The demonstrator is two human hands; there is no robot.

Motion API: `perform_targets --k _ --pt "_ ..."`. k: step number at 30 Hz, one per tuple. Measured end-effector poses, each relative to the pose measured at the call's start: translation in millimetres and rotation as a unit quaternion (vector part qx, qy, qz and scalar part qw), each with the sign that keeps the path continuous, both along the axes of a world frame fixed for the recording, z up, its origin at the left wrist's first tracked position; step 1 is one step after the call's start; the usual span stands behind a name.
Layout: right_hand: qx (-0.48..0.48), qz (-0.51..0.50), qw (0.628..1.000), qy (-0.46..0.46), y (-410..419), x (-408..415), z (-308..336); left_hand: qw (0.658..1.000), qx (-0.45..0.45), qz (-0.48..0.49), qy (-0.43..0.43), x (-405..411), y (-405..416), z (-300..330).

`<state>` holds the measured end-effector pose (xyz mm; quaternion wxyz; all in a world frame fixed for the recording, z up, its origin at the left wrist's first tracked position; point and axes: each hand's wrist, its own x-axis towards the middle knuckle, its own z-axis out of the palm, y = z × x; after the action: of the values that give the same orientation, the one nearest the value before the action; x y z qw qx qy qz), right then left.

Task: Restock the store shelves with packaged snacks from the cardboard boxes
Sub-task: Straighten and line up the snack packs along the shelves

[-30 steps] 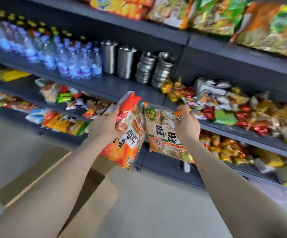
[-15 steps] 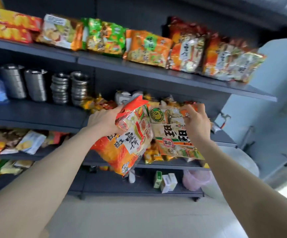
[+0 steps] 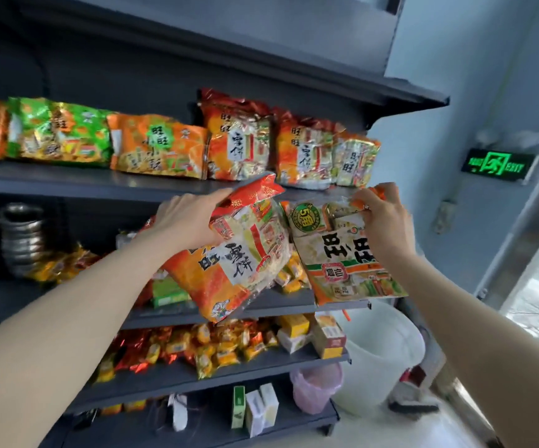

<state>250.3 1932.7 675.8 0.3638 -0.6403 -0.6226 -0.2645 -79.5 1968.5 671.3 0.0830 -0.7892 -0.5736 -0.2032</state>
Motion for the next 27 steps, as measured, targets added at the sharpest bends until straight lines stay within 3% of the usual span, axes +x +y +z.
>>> perform_targets --k 9,14,19,27 --pt "0.1 -0.094 0.99 -0.019 75 91 69 0.989 0.106 -0.089 -0.047 93 121 108" --pt "0.147 -0.107 0.979 -0.088 139 123 114 0.982 0.177 -0.07 0.01 134 190 160" --pt "0.137 -0.103 0.97 -0.173 214 147 122 0.983 0.159 -0.063 0.072 158 248 201" --pt "0.124 -0.064 0.972 -0.188 326 185 124 0.967 0.154 -0.029 0.198 192 340 205"
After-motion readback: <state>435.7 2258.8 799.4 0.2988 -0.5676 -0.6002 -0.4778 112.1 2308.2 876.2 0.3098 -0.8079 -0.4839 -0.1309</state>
